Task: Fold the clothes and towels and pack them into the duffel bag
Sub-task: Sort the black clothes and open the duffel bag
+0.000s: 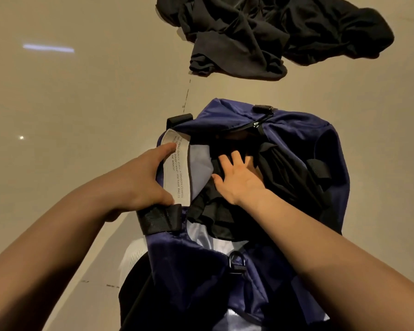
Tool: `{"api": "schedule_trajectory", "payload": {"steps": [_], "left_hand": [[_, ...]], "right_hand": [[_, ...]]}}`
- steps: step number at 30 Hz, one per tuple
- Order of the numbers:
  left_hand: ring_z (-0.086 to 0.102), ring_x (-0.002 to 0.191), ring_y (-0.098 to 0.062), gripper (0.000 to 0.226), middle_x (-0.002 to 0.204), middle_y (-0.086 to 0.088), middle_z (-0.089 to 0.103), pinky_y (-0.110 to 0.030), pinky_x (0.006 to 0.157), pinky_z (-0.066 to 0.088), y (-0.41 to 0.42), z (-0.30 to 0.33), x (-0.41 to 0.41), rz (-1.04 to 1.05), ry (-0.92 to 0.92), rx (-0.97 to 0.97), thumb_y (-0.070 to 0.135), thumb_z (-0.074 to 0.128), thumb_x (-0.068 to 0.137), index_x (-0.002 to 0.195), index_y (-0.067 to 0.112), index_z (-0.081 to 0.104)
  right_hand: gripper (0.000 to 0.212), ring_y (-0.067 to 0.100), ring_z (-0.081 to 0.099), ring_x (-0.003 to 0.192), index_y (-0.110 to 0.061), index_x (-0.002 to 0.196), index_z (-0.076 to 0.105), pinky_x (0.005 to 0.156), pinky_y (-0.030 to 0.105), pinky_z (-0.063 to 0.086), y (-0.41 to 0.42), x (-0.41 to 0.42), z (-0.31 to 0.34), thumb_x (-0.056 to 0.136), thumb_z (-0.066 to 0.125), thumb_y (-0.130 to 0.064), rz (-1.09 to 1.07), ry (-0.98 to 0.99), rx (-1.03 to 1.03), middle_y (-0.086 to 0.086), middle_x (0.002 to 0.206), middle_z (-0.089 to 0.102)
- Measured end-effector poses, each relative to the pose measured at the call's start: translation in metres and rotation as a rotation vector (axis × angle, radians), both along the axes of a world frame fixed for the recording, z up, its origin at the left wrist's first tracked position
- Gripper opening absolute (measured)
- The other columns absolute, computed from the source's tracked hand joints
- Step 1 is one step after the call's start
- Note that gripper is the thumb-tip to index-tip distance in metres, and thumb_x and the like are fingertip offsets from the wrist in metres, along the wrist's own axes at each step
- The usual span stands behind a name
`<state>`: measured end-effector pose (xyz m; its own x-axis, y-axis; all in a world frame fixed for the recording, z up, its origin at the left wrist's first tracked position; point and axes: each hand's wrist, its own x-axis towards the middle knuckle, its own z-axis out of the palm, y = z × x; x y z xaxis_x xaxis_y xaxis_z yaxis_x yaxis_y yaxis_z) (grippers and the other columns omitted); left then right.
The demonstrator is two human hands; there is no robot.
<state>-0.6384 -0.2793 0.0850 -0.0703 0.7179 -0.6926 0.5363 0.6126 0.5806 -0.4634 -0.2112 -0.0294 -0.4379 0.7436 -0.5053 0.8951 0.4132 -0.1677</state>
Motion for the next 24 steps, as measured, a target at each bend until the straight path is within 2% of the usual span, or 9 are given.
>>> {"api": "schedule_trajectory", "payload": {"steps": [2, 4, 7, 11, 16, 18, 20, 22, 24], "left_hand": [[0.048, 0.117, -0.017, 0.104, 0.141, 0.008, 0.04, -0.034, 0.091, 0.049, 0.002, -0.001, 0.0, 0.007, 0.001, 0.018, -0.003, 0.076, 0.073, 0.152, 0.035, 0.02], [0.047, 0.118, -0.017, 0.103, 0.144, 0.008, 0.039, -0.034, 0.092, 0.049, 0.005, 0.001, -0.001, -0.005, 0.01, 0.026, -0.003, 0.076, 0.073, 0.152, 0.034, 0.02], [0.045, 0.121, -0.019, 0.101, 0.145, 0.005, 0.036, -0.033, 0.094, 0.046, 0.009, 0.009, -0.002, -0.124, 0.125, 0.045, -0.003, 0.075, 0.074, 0.152, 0.03, 0.018], [0.047, 0.114, -0.025, 0.098, 0.141, -0.004, 0.037, -0.032, 0.086, 0.044, 0.013, 0.014, -0.005, -0.348, 0.441, 0.09, 0.005, 0.075, 0.074, 0.151, 0.024, 0.019], [0.046, 0.109, -0.022, 0.095, 0.137, -0.005, 0.039, -0.03, 0.083, 0.042, 0.011, 0.011, 0.004, -0.299, 0.386, 0.129, 0.003, 0.076, 0.073, 0.15, 0.022, 0.023], [0.045, 0.118, -0.021, 0.098, 0.142, -0.001, 0.037, -0.03, 0.09, 0.042, 0.012, 0.011, 0.008, -0.258, 0.294, 0.16, 0.005, 0.076, 0.074, 0.152, 0.025, 0.02], [0.042, 0.126, -0.02, 0.096, 0.149, 0.002, 0.033, -0.03, 0.097, 0.04, 0.012, 0.01, 0.013, -0.242, 0.251, 0.157, 0.01, 0.076, 0.077, 0.153, 0.027, 0.018], [0.039, 0.131, -0.024, 0.087, 0.153, 0.0, 0.029, -0.034, 0.098, 0.037, 0.009, 0.008, 0.018, -0.288, 0.413, 0.211, 0.022, 0.073, 0.081, 0.151, 0.027, 0.023], [0.04, 0.126, -0.033, 0.067, 0.149, -0.004, 0.034, -0.042, 0.091, 0.041, 0.006, 0.009, 0.03, -0.262, 0.692, 0.457, 0.03, 0.068, 0.084, 0.145, 0.025, 0.04]], "right_hand": [[0.058, 0.038, 0.009, 0.141, -0.027, 0.153, 0.01, 0.112, 0.053, 0.02, -0.014, 0.006, -0.001, 0.101, 0.029, -0.045, -0.068, 0.143, 0.011, 0.009, 0.158, 0.008], [0.063, 0.032, -0.01, 0.146, -0.038, 0.152, 0.003, 0.112, 0.062, 0.007, -0.035, 0.011, 0.002, 0.097, 0.027, -0.057, -0.071, 0.248, -0.027, 0.002, 0.161, -0.006], [0.074, 0.032, -0.027, 0.143, -0.044, 0.15, -0.005, 0.109, 0.067, -0.005, -0.058, 0.016, -0.002, 0.088, 0.022, -0.074, 0.041, 0.093, -0.101, 0.0, 0.158, -0.026], [0.075, 0.04, -0.031, 0.139, -0.046, 0.147, -0.017, 0.108, 0.069, 0.002, -0.052, 0.011, -0.011, 0.088, 0.019, -0.075, 0.123, -0.054, -0.103, 0.007, 0.153, -0.036], [0.076, 0.041, -0.031, 0.139, -0.045, 0.149, -0.014, 0.107, 0.071, -0.001, -0.048, 0.006, -0.002, 0.09, 0.026, -0.073, 0.145, -0.076, -0.166, 0.008, 0.154, -0.034], [0.072, 0.036, -0.021, 0.144, -0.042, 0.151, 0.001, 0.111, 0.065, 0.001, -0.044, 0.014, 0.011, 0.092, 0.033, -0.067, 0.081, 0.055, -0.232, 0.005, 0.159, -0.021], [0.057, 0.031, 0.01, 0.146, -0.033, 0.149, 0.028, 0.115, 0.054, 0.022, -0.042, 0.029, 0.031, 0.097, 0.043, -0.051, -0.001, 0.276, -0.214, 0.008, 0.16, 0.009], [0.037, 0.03, 0.046, 0.126, -0.021, 0.131, 0.056, 0.099, 0.045, 0.045, -0.043, 0.051, 0.056, 0.096, 0.052, -0.031, -0.04, 0.5, 0.023, 0.008, 0.14, 0.047], [0.027, 0.028, 0.057, 0.104, -0.015, 0.113, 0.068, 0.085, 0.042, 0.048, -0.04, 0.079, 0.077, 0.089, 0.055, -0.019, -0.098, 0.626, 0.329, 0.005, 0.116, 0.06]]}}
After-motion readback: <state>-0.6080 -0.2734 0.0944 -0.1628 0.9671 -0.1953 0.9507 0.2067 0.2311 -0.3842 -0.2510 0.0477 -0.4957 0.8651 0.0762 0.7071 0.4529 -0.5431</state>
